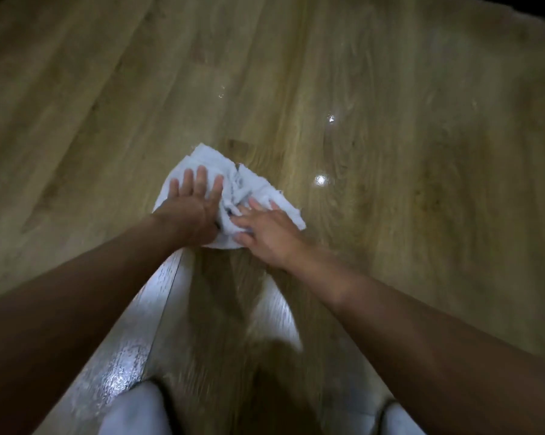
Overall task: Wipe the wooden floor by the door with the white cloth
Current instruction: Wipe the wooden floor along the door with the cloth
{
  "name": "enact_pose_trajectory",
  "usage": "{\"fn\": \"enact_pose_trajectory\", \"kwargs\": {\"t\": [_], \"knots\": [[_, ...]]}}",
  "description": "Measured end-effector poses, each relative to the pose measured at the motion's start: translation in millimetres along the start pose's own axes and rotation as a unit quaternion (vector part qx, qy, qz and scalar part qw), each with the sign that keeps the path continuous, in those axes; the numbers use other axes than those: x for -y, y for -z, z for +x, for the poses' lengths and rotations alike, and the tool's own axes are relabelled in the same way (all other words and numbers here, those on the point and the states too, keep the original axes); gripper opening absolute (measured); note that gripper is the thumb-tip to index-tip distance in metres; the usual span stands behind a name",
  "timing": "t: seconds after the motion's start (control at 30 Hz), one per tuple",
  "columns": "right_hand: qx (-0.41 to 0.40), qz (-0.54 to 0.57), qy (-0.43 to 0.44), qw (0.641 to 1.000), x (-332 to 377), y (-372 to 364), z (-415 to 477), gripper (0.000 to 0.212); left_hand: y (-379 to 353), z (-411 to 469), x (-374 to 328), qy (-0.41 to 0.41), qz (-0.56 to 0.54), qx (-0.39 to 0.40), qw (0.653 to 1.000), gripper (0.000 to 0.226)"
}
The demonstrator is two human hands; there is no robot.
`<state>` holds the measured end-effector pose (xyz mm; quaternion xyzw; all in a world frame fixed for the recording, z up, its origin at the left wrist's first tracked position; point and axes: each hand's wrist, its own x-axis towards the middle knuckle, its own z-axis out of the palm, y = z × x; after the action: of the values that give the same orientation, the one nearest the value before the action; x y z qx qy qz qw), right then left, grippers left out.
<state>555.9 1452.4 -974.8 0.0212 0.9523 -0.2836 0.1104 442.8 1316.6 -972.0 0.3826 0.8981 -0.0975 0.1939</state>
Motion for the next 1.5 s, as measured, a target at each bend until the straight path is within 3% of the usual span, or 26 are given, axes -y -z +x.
{"fn": "enact_pose_trajectory", "kwargs": {"t": [0.07, 0.13, 0.17, 0.27, 0.4, 0.5, 0.6, 0.7, 0.73, 0.83, 0.93, 1.03, 1.1, 1.27, 1.37, 1.43, 1.5], "knots": [[-0.033, -0.009, 0.043, 0.998, -10, -7, -35, 0.045, -2, -14, -18, -0.070, -0.014, -0.062, 0.995, 0.080], [-0.062, 0.000, 0.052, 0.997, -40, -7, -75, 0.039, -13, -31, -46, -0.146, 0.019, -0.055, 0.988, 0.084], [-0.075, 0.009, 0.029, 0.997, -54, -4, -87, 0.039, -19, -32, -55, -0.150, 0.037, -0.027, 0.988, 0.086], [-0.099, 0.008, -0.019, 0.995, -75, 12, -73, 0.042, -8, -5, -66, -0.144, 0.043, -0.050, 0.987, 0.080], [-0.072, -0.025, -0.032, 0.997, -62, 12, -44, 0.048, 12, 31, -56, -0.091, 0.049, 0.050, 0.993, 0.084], [-0.093, -0.011, -0.008, 0.996, -67, 3, -89, 0.047, -1, 10, -74, -0.169, 0.057, -0.044, 0.983, 0.080], [-0.113, 0.009, -0.037, 0.993, -95, 4, -143, 0.042, -17, -4, -111, -0.248, 0.096, -0.002, 0.964, 0.079], [-0.117, 0.001, -0.094, 0.989, -122, 27, -144, 0.040, -1, 19, -139, -0.281, 0.085, -0.102, 0.950, 0.076], [-0.107, -0.017, -0.104, 0.989, -126, 34, -136, 0.041, 6, 32, -140, -0.280, 0.091, -0.104, 0.950, 0.075], [-0.086, -0.052, -0.094, 0.990, -122, 35, -120, 0.047, 33, 49, -141, -0.232, 0.138, -0.008, 0.963, 0.075], [-0.101, -0.046, -0.091, 0.990, -110, 16, -158, 0.050, 26, 31, -156, -0.241, 0.161, -0.019, 0.957, 0.074], [-0.138, -0.029, -0.137, 0.980, -124, 6, -217, 0.045, -1, -2, -187, -0.330, 0.113, -0.047, 0.936, 0.083], [-0.147, -0.014, -0.181, 0.972, -144, 17, -231, 0.046, -14, -9, -203, -0.362, 0.090, -0.044, 0.927, 0.076], [-0.123, -0.038, -0.197, 0.972, -158, 38, -196, 0.047, 12, 30, -202, -0.335, 0.081, -0.081, 0.935, 0.076], [-0.123, -0.049, -0.186, 0.974, -155, 28, -224, 0.049, 20, 25, -207, -0.307, 0.082, -0.044, 0.947, 0.075], [-0.130, -0.063, -0.194, 0.970, -155, 16, -259, 0.049, 5, 4, -221, -0.367, 0.078, -0.085, 0.923, 0.076], [-0.129, -0.069, -0.210, 0.967, -163, 15, -282, 0.047, -15, -5, -235, -0.404, 0.098, -0.069, 0.907, 0.068]]}}
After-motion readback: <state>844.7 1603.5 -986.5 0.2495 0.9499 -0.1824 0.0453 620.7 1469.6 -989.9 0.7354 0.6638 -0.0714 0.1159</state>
